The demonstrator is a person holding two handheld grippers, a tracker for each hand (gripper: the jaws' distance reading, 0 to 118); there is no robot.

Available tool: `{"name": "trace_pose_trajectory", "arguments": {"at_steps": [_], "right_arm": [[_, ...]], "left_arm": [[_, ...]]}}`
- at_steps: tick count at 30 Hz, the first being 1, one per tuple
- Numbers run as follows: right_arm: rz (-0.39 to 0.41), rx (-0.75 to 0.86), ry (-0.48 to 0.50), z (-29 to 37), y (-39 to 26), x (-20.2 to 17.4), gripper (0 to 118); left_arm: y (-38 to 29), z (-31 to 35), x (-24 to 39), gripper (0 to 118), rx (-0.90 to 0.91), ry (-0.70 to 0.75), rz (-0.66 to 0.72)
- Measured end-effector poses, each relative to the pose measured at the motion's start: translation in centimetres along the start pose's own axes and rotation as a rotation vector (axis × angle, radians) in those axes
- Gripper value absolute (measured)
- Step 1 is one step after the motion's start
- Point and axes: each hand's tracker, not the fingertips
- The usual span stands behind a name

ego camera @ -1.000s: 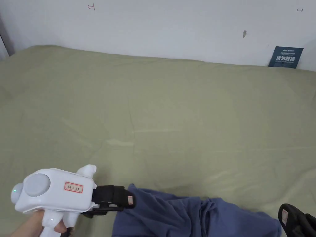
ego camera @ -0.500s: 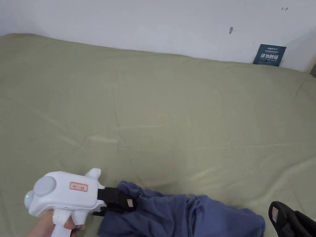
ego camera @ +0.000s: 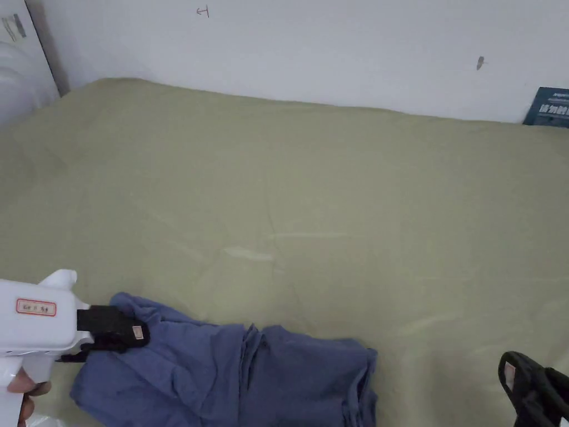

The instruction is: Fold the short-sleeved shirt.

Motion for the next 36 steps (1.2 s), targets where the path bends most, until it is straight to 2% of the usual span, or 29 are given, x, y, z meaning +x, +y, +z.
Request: {"name": "trace_pose_trajectory", "arguments": {"at_steps": [9,15,18,19,20,21,24,27,28,29,30,31,32,36], "right_arm": [[-0.015,0.025,0.011,1.3,0.1,0.5,0],[-0.057,0.036,-0.028,2.3,-0.4,2.8,0],[-0.077,0.032,-0.057,2.9,-0.8,3.9,0],[-0.085,0.030,-0.065,3.1,-0.9,4.3,0],[-0.090,0.028,-0.078,3.3,-1.0,4.7,0],[-0.095,0.026,-0.096,3.6,-1.0,5.1,0],[-0.115,0.028,-0.126,4.3,-1.2,6.1,0],[-0.126,0.022,-0.144,4.3,-1.4,6.8,0],[-0.130,0.017,-0.144,4.2,-1.5,6.9,0],[-0.135,0.014,-0.144,4.0,-1.6,7.0,0],[-0.138,0.010,-0.143,3.9,-1.7,6.9,0],[-0.142,0.006,-0.139,3.7,-1.7,6.9,0],[-0.142,0.003,-0.133,3.4,-1.8,6.7,0],[-0.141,-0.015,-0.107,2.6,-2.0,5.7,0]], "left_arm": [[-2.7,-2.0,13.1,15,0.002,0.147,-0.256],[-6.3,-9.4,19.8,16,-0.047,0.225,-0.366],[-8.5,-14.1,22.6,23,-0.036,0.254,-0.453],[-9.4,-15.6,23.4,44,-0.026,0.228,-0.479],[-10.1,-17.1,23.9,89,-0.041,0.217,-0.490],[-10.6,-18.4,24.3,110,-0.074,0.210,-0.515],[-11.3,-17.9,24.7,112,-0.085,0.142,-0.492],[-10.1,-13.9,23.7,105,-0.029,0.021,-0.446],[-9.5,-12.4,23.0,95,0.001,-0.011,-0.433],[-8.8,-11.0,22.0,55,0.032,-0.037,-0.418],[-8.1,-9.8,21.0,7,0.042,-0.057,-0.399],[-7.7,-9.1,20.1,0,0.049,-0.067,-0.353],[-6.9,-8.8,18.8,0,0.052,-0.093,-0.320],[-7.0,-10.6,16.4,0,-0.043,-0.124,-0.355]]}}
